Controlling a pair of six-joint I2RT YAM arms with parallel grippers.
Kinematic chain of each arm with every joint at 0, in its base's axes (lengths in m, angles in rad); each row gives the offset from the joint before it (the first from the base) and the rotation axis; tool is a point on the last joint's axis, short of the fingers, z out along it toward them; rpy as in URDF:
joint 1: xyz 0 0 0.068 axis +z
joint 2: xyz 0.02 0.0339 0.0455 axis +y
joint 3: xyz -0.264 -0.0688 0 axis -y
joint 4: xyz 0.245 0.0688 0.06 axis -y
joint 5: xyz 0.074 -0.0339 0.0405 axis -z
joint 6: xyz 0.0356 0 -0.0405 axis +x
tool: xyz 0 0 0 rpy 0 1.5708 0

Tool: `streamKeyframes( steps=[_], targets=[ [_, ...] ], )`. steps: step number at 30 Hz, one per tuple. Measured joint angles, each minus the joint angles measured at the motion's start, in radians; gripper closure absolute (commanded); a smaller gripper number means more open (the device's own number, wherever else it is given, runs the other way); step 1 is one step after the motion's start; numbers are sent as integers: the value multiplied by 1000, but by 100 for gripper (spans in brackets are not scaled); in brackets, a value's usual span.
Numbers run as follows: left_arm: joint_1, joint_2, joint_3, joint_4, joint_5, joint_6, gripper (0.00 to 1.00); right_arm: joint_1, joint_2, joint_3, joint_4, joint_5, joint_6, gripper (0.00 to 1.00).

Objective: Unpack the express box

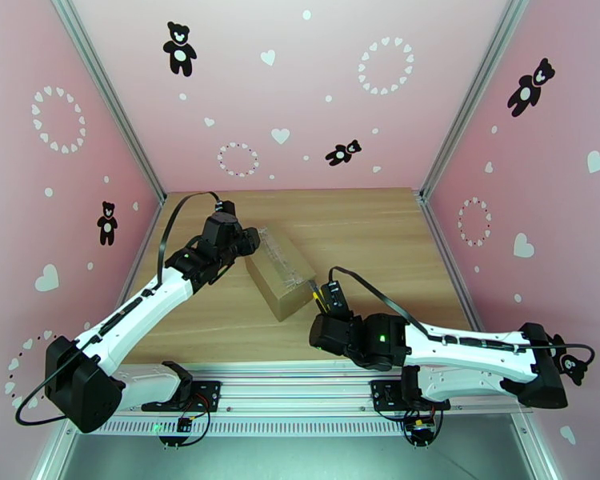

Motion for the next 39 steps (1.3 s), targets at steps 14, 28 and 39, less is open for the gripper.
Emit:
streamKeyframes(
  steps=[14, 28, 39],
  targets=[
    [0, 0, 0, 0, 0, 0, 49, 0, 8, 13, 0, 8, -3, 100],
    [0, 0, 0, 0, 0, 0, 50, 0, 21, 13, 0, 7, -3, 100],
    [0, 0, 0, 0, 0, 0, 50, 0, 24, 17, 0, 6, -2, 100]
  ],
)
